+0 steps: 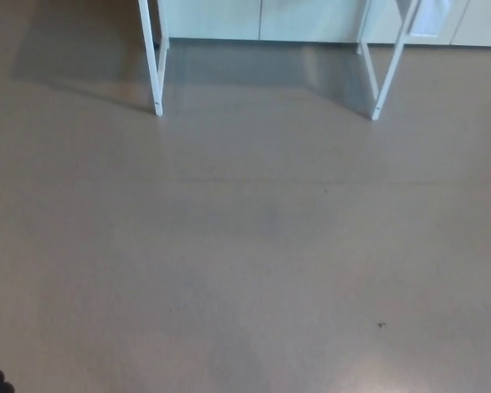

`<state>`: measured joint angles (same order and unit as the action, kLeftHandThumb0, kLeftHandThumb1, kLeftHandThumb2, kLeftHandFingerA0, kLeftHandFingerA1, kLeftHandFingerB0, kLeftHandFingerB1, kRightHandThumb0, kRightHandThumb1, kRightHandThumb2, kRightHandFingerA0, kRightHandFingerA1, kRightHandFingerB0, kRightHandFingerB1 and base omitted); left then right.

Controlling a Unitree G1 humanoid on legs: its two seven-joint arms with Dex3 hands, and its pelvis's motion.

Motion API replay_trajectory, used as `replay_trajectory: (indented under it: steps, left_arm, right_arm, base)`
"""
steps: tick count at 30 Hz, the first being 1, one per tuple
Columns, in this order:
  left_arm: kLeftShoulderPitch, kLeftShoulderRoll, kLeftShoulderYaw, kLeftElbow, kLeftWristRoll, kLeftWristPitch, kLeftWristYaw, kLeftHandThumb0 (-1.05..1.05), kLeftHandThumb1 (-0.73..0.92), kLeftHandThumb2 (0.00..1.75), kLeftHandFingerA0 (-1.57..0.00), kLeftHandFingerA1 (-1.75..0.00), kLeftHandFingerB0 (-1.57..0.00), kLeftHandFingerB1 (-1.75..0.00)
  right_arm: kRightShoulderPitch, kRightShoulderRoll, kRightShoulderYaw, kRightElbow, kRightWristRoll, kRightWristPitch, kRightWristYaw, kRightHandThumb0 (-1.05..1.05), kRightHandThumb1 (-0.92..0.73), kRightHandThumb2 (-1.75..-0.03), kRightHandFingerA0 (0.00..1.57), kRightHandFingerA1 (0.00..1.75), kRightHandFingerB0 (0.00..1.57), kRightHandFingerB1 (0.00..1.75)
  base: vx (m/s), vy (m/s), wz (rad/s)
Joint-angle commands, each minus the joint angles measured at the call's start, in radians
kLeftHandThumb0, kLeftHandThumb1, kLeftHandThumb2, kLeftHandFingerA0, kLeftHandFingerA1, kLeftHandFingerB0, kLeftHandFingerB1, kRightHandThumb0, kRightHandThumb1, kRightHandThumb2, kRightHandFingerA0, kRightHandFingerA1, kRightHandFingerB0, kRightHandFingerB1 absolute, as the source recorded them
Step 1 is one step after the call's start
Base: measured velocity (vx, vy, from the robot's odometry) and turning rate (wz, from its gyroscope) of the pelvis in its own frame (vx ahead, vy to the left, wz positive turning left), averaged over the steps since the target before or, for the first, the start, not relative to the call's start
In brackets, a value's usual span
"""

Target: The robot walks towards a desk on which an air pump is kept in the middle. It lifts it up and holds it with its left hand and uses its right hand to compress it by pushing its handle inwards.

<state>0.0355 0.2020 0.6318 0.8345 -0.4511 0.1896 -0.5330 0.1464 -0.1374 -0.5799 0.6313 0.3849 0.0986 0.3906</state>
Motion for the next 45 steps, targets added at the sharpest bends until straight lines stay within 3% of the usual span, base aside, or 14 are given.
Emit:
replay_trajectory:
  steps: [1,5,6,8,11,16,22,23,32,34,35,38,40,45]
  left_arm:
    - [-0.008,0.023,0.014,0.002,-0.101,0.077,-0.157,-0.25,0.46,0.70,-0.02,-0.29,-0.03,-0.18]
    - [-0.017,0.032,0.012,0.012,-0.113,0.091,-0.183,-0.33,0.56,0.59,0.00,-0.22,0.00,-0.18]
    - [-0.024,0.035,0.014,0.023,-0.119,0.098,-0.197,-0.45,0.34,0.69,0.00,-0.20,0.00,-0.14]
    - [-0.031,0.042,0.013,0.043,-0.121,0.096,-0.223,-0.60,0.35,0.65,0.00,-0.04,0.00,-0.01]
    - [-0.041,0.049,0.004,0.062,-0.117,0.086,-0.241,-0.63,0.37,0.66,0.00,-0.02,0.00,-0.03]
    - [-0.035,0.040,-0.008,0.043,-0.112,0.056,-0.239,-0.22,0.52,0.77,0.00,-0.15,0.00,-0.11]
    - [-0.028,0.023,0.002,0.009,-0.119,0.047,-0.185,-0.18,0.54,0.81,0.00,-0.24,0.00,-0.14]
    - [-0.028,0.025,0.004,0.013,-0.120,0.045,-0.192,-0.31,0.45,0.72,0.00,-0.18,0.00,-0.10]
    - [-0.029,0.012,0.026,0.005,-0.141,0.055,-0.153,-0.27,0.60,0.58,-0.01,-0.34,0.00,-0.17]
    - [-0.025,0.009,0.030,-0.004,-0.146,0.060,-0.145,-0.25,0.60,0.58,-0.03,-0.36,-0.03,-0.23]
    - [-0.021,0.004,0.031,-0.021,-0.149,0.065,-0.137,-0.30,0.52,0.75,-0.02,-0.47,0.00,-0.20]
    - [-0.011,-0.004,0.028,-0.045,-0.149,0.069,-0.132,-0.32,0.55,0.74,-0.02,-0.47,-0.02,-0.19]
    - [0.005,-0.011,0.027,-0.077,-0.156,0.092,-0.122,-0.25,0.62,0.61,-0.09,-0.43,-0.06,-0.21]
    - [0.030,-0.012,0.028,-0.101,-0.164,0.105,-0.101,-0.24,0.62,0.61,-0.08,-0.42,-0.10,-0.19]
  right_arm:
    - [-0.015,-0.021,-0.030,0.000,0.115,0.037,0.118,-0.47,-0.48,-0.70,0.29,0.46,0.17,0.39]
    - [-0.010,-0.035,-0.018,0.011,0.124,0.029,0.194,-0.50,-0.51,-0.58,0.20,0.33,0.10,0.24]
    - [-0.015,-0.039,-0.019,0.025,0.127,0.024,0.210,-0.32,-0.32,-0.88,0.00,0.48,0.00,0.49]
    - [-0.015,-0.044,-0.007,0.035,0.113,-0.005,0.221,-0.64,-0.42,-0.74,0.12,0.40,0.06,0.25]
    - [-0.019,-0.049,-0.001,0.049,0.113,-0.018,0.239,-0.63,-0.41,-0.74,0.10,0.40,0.04,0.20]
    - [-0.024,-0.046,-0.003,0.065,0.117,-0.038,0.231,-0.40,-0.54,-0.59,0.19,0.33,0.08,0.20]
    - [-0.022,-0.029,-0.008,0.039,0.121,-0.035,0.199,-0.43,-0.54,-0.59,0.20,0.33,0.09,0.21]
    - [-0.023,-0.030,-0.009,0.042,0.124,-0.037,0.205,-0.34,-0.37,-0.93,0.00,0.48,0.00,0.50]
    - [-0.017,-0.029,-0.006,0.043,0.126,-0.045,0.206,-0.66,-0.47,-0.77,0.14,0.43,0.06,0.25]
    - [-0.013,-0.029,-0.004,0.045,0.120,-0.049,0.200,-0.36,-0.34,-0.92,0.00,0.48,0.00,0.50]
    - [-0.013,-0.027,-0.006,0.050,0.125,-0.052,0.206,-0.66,-0.46,-0.78,0.14,0.44,0.05,0.24]
    - [-0.007,-0.028,-0.006,0.056,0.128,-0.060,0.215,-0.61,-0.58,-0.60,0.19,0.34,0.07,0.18]
    - [-0.007,-0.028,-0.007,0.065,0.129,-0.062,0.214,-0.35,-0.37,-0.94,0.00,0.48,0.00,0.49]
    - [0.005,-0.029,-0.002,0.081,0.123,-0.074,0.216,-0.35,-0.39,-0.95,0.01,0.48,0.00,0.49]
  base:
    - [0.30,-0.150,0.13]
    - [0.33,-0.217,0.14]
    - [0.44,-0.220,0.52]
    - [0.42,-0.305,0.04]
    - [0.32,-0.114,-0.06]
    - [0.32,0.040,-0.18]
    - [0.44,0.201,-0.30]
    - [0.37,0.178,0.07]
    - [0.36,0.064,0.12]
    - [0.47,-0.123,0.09]
    - [0.59,-0.127,0.66]
    - [0.56,-0.173,0.39]
    - [0.47,-0.219,0.01]
    - [0.40,-0.052,-0.19]
